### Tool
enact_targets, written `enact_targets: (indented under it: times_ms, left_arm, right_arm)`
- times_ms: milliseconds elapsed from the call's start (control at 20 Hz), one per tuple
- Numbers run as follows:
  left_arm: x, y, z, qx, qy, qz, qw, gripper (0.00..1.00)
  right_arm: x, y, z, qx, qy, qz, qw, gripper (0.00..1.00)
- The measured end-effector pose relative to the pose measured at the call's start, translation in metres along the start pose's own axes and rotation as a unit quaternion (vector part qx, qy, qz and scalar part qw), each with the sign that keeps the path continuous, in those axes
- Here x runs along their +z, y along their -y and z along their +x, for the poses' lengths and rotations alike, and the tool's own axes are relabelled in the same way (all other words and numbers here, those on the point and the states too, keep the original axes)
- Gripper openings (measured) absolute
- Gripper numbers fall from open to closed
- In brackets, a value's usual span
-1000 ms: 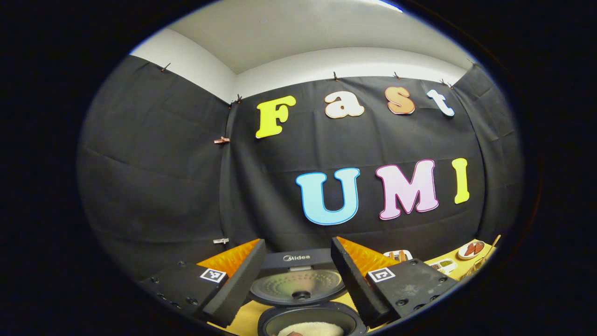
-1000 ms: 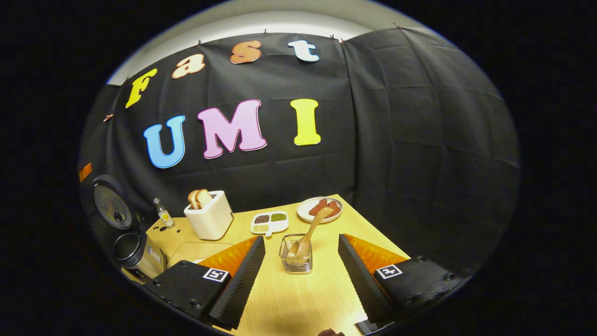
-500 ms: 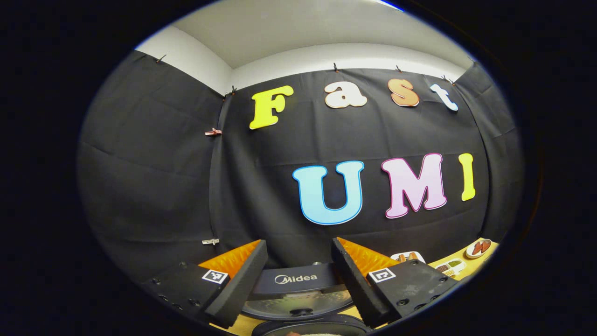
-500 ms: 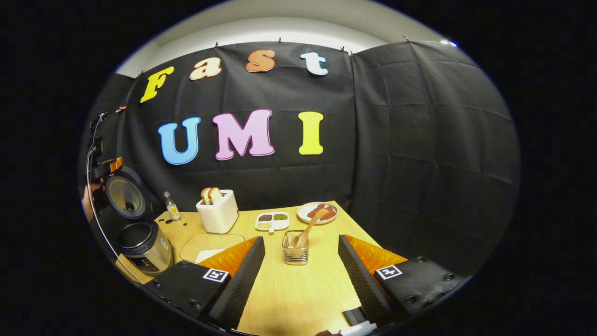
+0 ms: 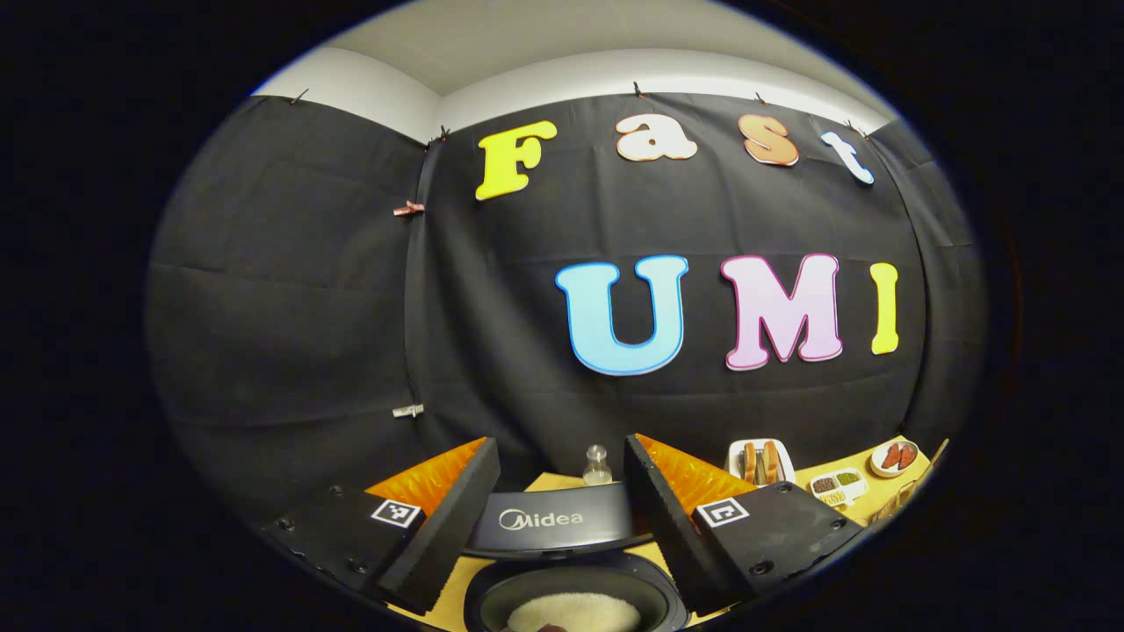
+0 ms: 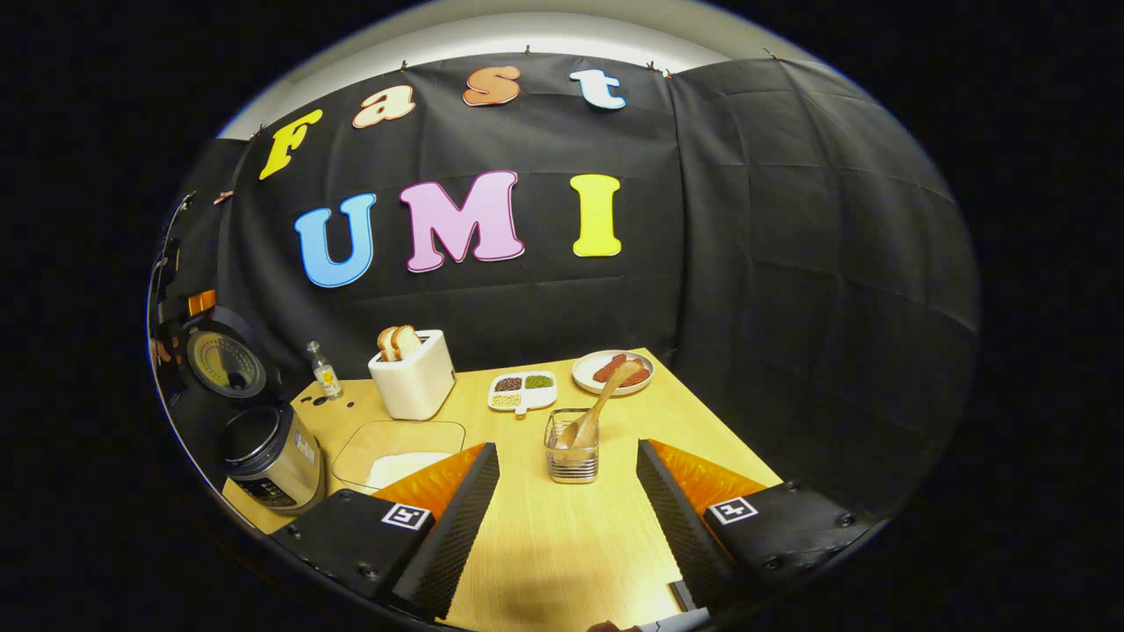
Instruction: Close the left gripper, press the button to open the rice cooker; take a wooden spoon from the chopstick holder with the right hand, scoop a spoonful of rice and pour it into the rice cooker, then put the wooden spoon back into the chopstick holder.
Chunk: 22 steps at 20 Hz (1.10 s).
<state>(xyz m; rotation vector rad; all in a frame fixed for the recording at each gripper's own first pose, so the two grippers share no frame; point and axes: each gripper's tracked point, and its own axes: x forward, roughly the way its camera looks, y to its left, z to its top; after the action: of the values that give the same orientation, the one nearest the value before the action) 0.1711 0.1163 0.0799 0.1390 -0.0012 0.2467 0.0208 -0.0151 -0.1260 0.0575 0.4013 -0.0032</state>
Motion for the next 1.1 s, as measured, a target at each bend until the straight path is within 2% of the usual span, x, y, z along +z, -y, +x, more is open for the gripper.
enact_targets:
  times_ms: [200,300,500,800,950,1100]
  left_arm:
    - [-0.041,0.010,-0.044,0.002,-0.079,-0.011,0.997,0.99]
    - [-0.068,0.014,-0.064,0.005,-0.114,-0.023,0.993,0.99]
    - [-0.125,0.019,-0.085,0.012,-0.166,-0.010,0.986,0.97]
    - [-0.181,0.019,-0.093,0.021,-0.205,-0.009,0.978,0.97]
    - [-0.196,0.021,-0.095,0.018,-0.217,0.002,0.976,0.98]
    - [-0.194,0.022,-0.094,0.013,-0.204,-0.006,0.979,0.97]
  right_arm:
    - [-0.010,-0.018,0.015,0.038,-0.010,-0.007,0.999,0.98]
    - [-0.022,-0.033,0.018,0.071,-0.031,-0.002,0.997,0.98]
    - [-0.034,-0.043,0.022,0.108,-0.055,-0.015,0.992,0.98]
    - [-0.036,-0.042,0.017,0.113,-0.060,-0.011,0.992,0.98]
    - [-0.039,-0.034,0.014,0.103,-0.063,-0.006,0.993,0.98]
    - [-0.043,-0.025,0.011,0.089,-0.067,0.000,0.994,0.98]
